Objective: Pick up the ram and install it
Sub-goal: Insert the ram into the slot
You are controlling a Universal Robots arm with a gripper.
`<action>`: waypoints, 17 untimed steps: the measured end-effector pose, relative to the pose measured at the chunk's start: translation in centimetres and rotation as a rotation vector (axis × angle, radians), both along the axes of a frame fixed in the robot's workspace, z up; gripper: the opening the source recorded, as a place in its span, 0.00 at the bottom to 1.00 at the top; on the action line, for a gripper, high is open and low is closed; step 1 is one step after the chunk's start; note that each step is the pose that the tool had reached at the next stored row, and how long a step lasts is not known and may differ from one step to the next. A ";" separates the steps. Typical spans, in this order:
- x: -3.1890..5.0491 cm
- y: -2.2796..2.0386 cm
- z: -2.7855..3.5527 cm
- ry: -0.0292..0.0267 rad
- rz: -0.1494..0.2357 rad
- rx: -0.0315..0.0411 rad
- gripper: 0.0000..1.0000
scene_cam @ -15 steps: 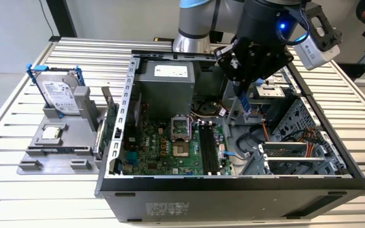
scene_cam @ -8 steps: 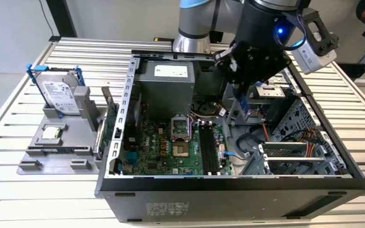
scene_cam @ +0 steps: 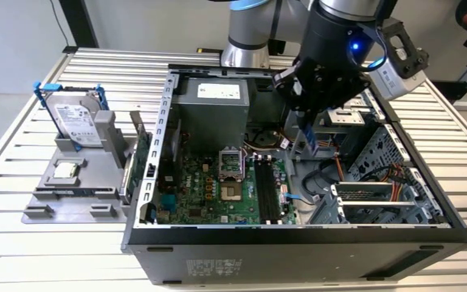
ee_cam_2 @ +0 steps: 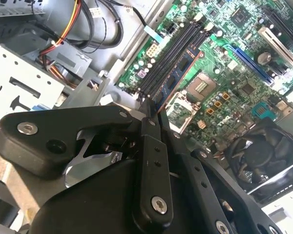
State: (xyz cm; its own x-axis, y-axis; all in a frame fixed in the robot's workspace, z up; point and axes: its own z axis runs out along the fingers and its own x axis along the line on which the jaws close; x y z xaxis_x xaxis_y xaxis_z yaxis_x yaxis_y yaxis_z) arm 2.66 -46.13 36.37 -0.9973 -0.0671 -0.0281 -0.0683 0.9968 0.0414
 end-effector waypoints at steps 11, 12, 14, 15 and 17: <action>0.00 0.00 -0.39 0.0000 -0.059 0.0000 0.00; 0.00 0.00 -0.40 -0.0001 -0.059 0.0001 0.00; 0.00 0.00 -0.42 0.0000 -0.060 0.0000 0.00; 0.00 0.00 -0.44 0.0000 -0.061 0.0000 0.00; 0.00 0.00 -0.46 -0.0001 -0.062 0.0001 0.00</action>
State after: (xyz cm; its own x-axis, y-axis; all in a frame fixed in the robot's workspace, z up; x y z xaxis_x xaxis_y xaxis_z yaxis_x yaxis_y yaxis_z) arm 2.66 -46.13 35.90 -0.9996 -0.0054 -0.0282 -0.0066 0.9991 0.0414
